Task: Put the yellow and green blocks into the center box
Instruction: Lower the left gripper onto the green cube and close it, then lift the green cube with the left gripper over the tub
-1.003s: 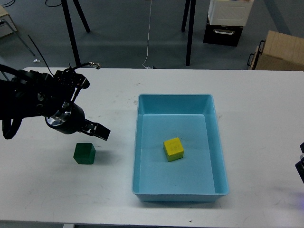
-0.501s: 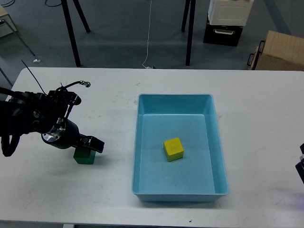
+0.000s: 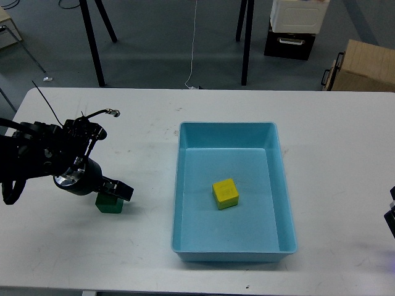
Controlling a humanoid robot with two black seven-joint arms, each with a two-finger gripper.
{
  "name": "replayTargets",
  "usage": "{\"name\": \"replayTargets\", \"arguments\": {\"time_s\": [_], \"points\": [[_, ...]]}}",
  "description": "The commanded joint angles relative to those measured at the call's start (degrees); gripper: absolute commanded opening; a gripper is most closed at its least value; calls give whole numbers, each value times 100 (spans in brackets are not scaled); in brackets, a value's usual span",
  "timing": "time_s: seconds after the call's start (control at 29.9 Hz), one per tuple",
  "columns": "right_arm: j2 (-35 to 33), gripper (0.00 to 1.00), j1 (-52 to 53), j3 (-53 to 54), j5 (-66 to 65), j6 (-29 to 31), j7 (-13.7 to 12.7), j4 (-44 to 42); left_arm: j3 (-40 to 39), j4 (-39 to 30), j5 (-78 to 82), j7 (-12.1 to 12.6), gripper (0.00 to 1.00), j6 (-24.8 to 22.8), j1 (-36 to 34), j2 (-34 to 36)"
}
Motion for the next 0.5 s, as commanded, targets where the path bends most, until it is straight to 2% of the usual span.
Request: {"name": "replayTargets", "arguments": {"time_s": [0.0, 0.27, 0.47], "points": [[-3, 100, -1, 0, -8, 0, 0, 8, -5, -138, 32, 115, 0, 0, -19, 45], [-3, 100, -18, 0, -8, 0, 0, -1, -241, -463, 32, 115, 0, 0, -212, 484], [5, 100, -18, -18, -43, 0, 0, 8, -1076, -648, -239, 9, 0, 0, -1204, 582]]}}
